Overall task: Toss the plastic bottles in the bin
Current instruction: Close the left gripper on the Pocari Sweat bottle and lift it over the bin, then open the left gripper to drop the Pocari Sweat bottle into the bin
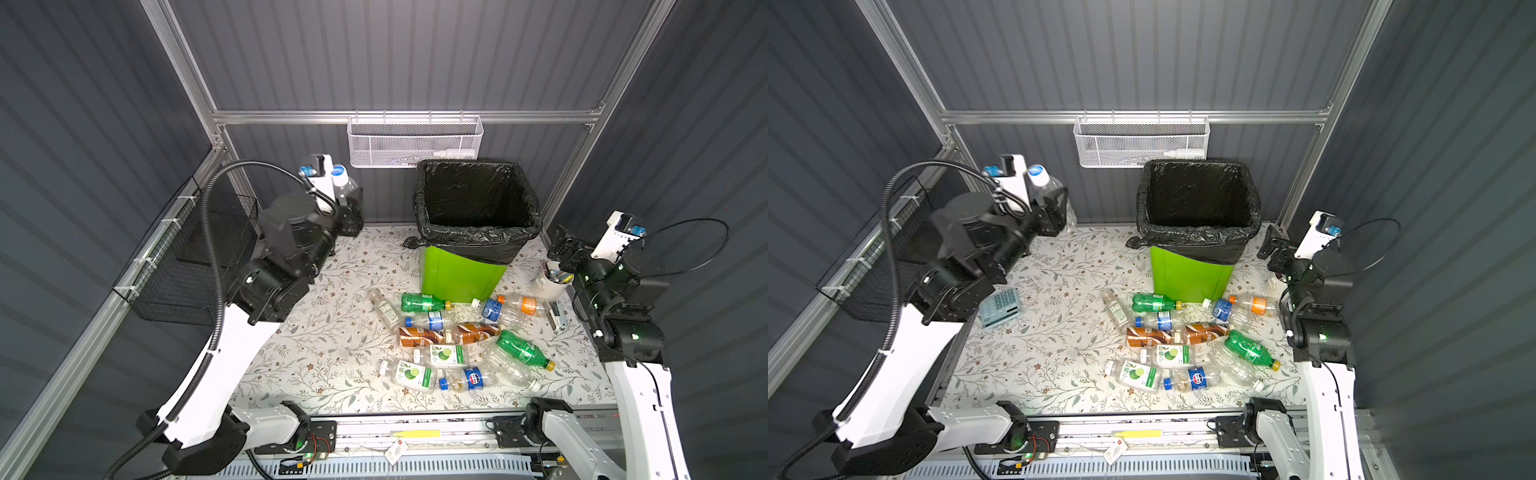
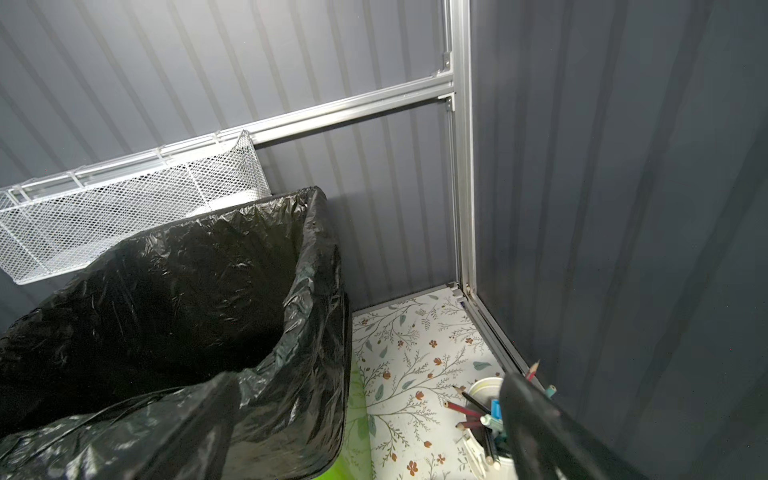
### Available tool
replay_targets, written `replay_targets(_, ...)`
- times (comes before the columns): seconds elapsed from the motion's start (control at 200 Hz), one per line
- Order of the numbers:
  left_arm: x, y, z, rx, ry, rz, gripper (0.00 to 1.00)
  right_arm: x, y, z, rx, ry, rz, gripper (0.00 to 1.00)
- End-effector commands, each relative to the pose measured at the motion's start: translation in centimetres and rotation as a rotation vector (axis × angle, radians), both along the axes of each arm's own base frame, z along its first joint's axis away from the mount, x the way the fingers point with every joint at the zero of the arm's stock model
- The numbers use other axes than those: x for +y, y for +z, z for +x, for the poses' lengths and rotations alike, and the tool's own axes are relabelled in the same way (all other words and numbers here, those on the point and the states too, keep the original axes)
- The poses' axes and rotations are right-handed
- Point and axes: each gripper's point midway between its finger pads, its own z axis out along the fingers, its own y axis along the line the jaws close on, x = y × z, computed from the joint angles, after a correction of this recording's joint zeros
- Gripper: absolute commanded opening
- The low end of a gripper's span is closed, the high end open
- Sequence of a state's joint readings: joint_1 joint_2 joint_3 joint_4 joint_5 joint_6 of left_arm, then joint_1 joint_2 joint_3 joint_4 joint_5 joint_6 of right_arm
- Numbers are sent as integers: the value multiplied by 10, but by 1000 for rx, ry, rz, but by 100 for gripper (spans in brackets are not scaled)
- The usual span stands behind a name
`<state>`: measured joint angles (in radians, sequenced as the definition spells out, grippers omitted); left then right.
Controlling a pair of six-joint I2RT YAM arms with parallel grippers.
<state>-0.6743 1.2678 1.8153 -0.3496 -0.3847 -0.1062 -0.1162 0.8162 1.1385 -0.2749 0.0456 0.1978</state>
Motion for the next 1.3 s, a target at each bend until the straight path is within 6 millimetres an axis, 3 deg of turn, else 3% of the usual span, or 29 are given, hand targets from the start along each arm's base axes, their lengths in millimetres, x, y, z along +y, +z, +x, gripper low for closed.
replay_targets(0.0,-33,67,-5,-283,-143,-79,54,-8,3,-13,-16,-47,-15,99)
replay_targets(0.075,-64,73,8,-306,-245,-114,54,-10,3,-18,-13,-57,-19,99)
replay_targets(0.16,-116,57,39,-248,-391,-161,55,-11,4,-24,-15,-64,-21,99)
replay_targets(0.23,-178,23,72,-95,-567,-167,59,-9,3,-25,-14,-53,-19,99)
replay_targets(0.27,-215,-12,90,38,-656,-146,62,-7,3,-24,-10,-39,-16,99)
replay_targets(0.31,-239,-27,92,95,-725,-124,66,-4,3,-23,-7,-25,-12,99)
replay_targets(0.355,-250,-45,96,136,-735,-104,76,-1,3,-24,-4,-9,-13,99)
replay_targets(0.39,-250,-49,98,146,-725,-96,96,-1,4,-25,-3,-6,-15,99)
replay_targets(0.405,-249,-50,98,147,-717,-91,99,-1,4,-26,-1,-6,-18,99)
replay_targets(0.47,-240,-37,94,91,-689,-75,100,-3,3,-29,5,-24,-29,99)
replay_targets(0.53,-216,-16,80,-69,-631,-113,100,-6,0,-34,7,-40,-36,99)
replay_targets(0.57,-189,9,58,-202,-579,-148,100,-5,-3,-36,9,-41,-38,99)
replay_targets(0.64,-157,28,34,-297,-516,-152,100,-3,-10,-37,18,-26,-30,99)
replay_targets(0.735,-130,43,6,-368,-489,-137,100,7,-21,-36,32,31,-29,99)
replay_targets(0.916,-98,36,-4,-371,-382,-135,100,18,-36,-34,63,96,-14,99)
replay_targets(1.161,-104,15,9,-286,-359,-90,100,35,-47,-27,133,199,35,99)
replay_targets(1.291,-92,-16,28,-175,-243,-35,100,44,-56,-34,157,243,35,99)
